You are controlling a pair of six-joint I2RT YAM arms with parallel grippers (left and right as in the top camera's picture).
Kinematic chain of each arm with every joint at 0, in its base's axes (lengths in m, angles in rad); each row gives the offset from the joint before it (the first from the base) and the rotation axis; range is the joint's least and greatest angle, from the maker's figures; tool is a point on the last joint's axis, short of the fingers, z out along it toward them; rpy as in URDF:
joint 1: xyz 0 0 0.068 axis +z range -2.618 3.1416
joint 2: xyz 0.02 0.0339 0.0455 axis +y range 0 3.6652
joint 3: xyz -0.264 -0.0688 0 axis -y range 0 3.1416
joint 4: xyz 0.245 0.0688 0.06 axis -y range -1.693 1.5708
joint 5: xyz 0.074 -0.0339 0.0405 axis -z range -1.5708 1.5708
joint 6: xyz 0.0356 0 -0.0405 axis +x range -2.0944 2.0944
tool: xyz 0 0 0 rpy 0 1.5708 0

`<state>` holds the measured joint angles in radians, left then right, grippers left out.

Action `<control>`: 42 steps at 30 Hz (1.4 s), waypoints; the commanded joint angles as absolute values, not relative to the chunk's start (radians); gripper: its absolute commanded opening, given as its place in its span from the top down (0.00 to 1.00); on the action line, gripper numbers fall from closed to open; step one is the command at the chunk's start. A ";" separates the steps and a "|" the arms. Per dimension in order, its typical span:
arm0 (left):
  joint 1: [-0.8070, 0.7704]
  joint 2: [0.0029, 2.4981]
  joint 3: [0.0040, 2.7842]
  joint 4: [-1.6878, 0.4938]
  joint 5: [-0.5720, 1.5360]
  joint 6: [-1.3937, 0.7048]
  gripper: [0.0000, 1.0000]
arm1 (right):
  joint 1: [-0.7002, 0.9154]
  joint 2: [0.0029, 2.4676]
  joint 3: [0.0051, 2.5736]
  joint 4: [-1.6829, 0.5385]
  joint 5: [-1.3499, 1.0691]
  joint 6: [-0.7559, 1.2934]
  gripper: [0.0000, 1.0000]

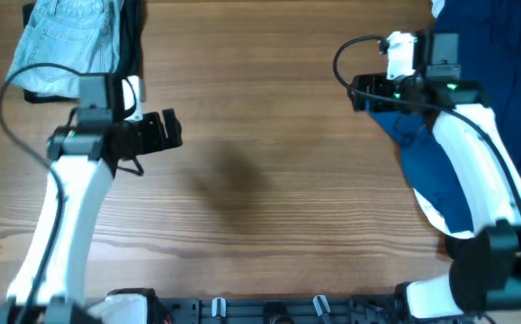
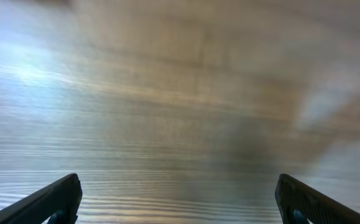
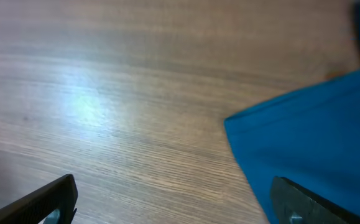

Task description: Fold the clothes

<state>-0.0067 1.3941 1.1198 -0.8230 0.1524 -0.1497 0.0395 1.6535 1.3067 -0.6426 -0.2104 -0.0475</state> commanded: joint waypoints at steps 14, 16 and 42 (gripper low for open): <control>-0.009 1.607 1.132 -0.759 0.228 -0.138 0.00 | 0.038 2.062 1.327 -0.455 0.091 0.166 0.12; -0.009 1.607 1.132 -0.759 0.228 -0.138 0.00 | 0.038 2.091 1.327 -0.430 0.091 0.197 0.12; 0.389 1.391 1.233 -0.813 0.201 -0.220 0.23 | 0.571 1.939 1.969 -1.105 -0.145 0.133 0.96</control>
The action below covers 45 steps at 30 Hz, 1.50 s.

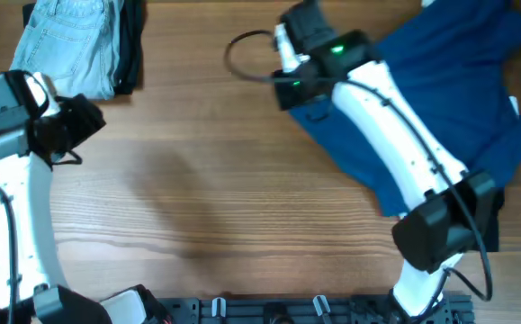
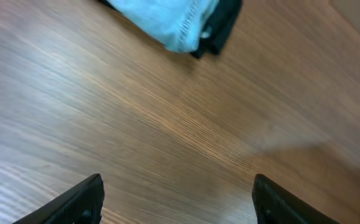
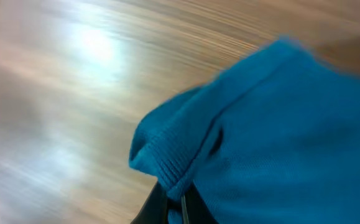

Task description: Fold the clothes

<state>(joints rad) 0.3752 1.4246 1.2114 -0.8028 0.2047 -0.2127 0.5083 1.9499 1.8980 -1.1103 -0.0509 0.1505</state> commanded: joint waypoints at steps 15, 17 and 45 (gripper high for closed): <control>0.389 1.388 1.233 -0.816 0.201 -0.220 0.18 | 0.852 1.931 2.124 -1.241 -0.349 -0.037 0.72; 0.389 1.388 1.233 -0.817 0.201 -0.220 0.14 | 0.847 1.905 2.124 -1.259 -0.335 -0.050 0.39; -0.480 1.681 1.208 -0.721 0.271 -0.086 0.08 | -0.617 1.844 1.322 -0.875 -0.337 0.318 0.09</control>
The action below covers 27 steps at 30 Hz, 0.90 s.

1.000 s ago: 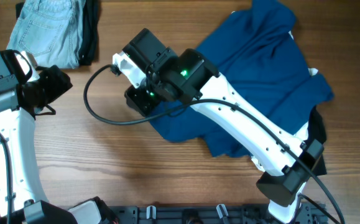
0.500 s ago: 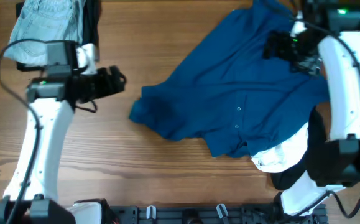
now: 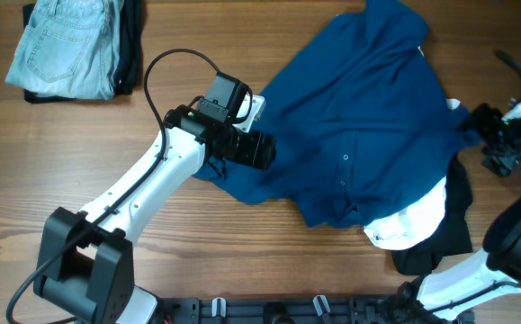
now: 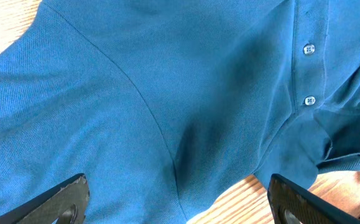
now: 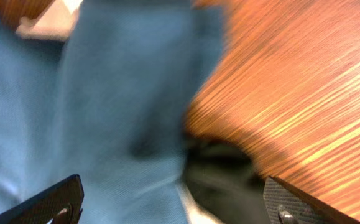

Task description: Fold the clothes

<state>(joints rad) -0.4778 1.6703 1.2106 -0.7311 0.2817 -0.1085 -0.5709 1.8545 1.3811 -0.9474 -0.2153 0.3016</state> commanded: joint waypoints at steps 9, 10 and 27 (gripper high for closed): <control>-0.480 1.681 1.208 -0.722 0.271 -0.086 0.07 | -0.566 1.876 1.268 -0.667 -0.398 0.315 0.95; -0.479 1.681 1.208 -0.721 0.269 -0.086 0.07 | -0.555 1.876 1.268 -0.665 -0.397 0.314 0.96; -0.067 1.524 1.266 -0.840 0.268 -0.141 0.07 | 0.513 1.716 1.685 -0.744 -0.470 0.332 0.96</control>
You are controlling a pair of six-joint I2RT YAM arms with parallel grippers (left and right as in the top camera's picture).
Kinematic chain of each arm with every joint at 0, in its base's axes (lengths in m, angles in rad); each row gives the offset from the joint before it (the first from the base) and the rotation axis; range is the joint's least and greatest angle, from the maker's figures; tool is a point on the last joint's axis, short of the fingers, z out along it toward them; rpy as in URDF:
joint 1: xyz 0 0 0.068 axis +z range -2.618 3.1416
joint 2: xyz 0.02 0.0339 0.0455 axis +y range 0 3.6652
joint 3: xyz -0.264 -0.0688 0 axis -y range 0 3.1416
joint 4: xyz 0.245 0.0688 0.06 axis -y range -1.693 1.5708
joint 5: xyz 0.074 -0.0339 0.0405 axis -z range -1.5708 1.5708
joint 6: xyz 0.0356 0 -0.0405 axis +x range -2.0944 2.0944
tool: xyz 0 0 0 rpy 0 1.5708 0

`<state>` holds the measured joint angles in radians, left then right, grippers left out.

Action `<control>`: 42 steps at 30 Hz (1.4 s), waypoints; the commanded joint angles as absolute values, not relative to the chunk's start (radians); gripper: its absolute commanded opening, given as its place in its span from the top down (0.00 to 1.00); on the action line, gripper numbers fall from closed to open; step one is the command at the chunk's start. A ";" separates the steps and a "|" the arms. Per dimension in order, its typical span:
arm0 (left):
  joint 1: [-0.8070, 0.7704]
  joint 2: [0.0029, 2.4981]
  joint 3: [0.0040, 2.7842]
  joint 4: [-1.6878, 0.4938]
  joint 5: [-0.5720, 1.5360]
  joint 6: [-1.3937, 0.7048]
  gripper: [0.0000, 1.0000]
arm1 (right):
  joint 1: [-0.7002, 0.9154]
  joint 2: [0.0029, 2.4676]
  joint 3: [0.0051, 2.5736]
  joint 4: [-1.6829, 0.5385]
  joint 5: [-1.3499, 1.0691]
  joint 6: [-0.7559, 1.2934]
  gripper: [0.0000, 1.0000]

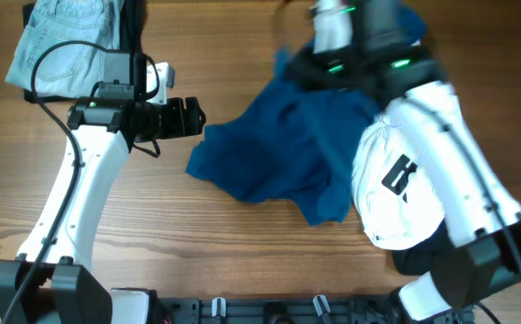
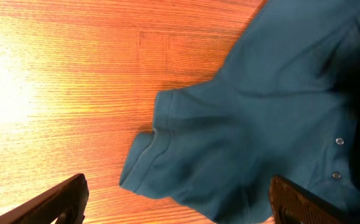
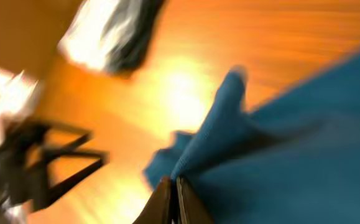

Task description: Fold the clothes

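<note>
A blue polo shirt (image 1: 273,153) lies bunched at the table's middle, its buttons showing in the left wrist view (image 2: 273,118). My right gripper (image 1: 289,65) is shut on a fold of the shirt's far edge (image 3: 170,186) and holds it raised; that view is blurred. My left gripper (image 1: 197,117) hangs open just left of the shirt, with nothing between its fingers (image 2: 61,199).
Folded light jeans (image 1: 67,36) rest on a black garment at the far left corner. A white garment with black print (image 1: 395,193) lies right of the shirt, over a black garment (image 1: 422,256) near the front edge.
The shirt lay spread flat and is now bunched up. My right gripper went from open at the far right to shut on the shirt's far edge. My left gripper moved off the shirt to its left.
Both grippers were open, the shirt piled at the right. Then my right gripper was shut on the shirt, with the shirt further left. Later the shirt lay spread mid-table, right gripper open at the right, left gripper over the cloth. Now the right holds the shirt again.
</note>
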<state>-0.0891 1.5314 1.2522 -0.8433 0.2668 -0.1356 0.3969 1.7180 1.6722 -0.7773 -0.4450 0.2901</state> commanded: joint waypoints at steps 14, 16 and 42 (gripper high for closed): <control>0.135 1.524 1.266 -0.847 0.269 -0.119 0.03 | 0.399 1.754 1.805 -0.945 -0.078 0.451 0.38; 0.118 1.524 1.266 -0.846 0.269 -0.119 0.02 | 0.288 1.808 1.805 -0.937 -0.073 0.447 0.35; 0.063 1.524 1.262 -0.860 0.268 -0.119 0.02 | 0.043 2.144 1.847 -0.674 -0.119 0.392 0.96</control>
<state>0.0662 1.5314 1.2522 -0.8608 0.2668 -0.1322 0.0059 2.2696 1.7947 -0.6804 -0.0856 0.4538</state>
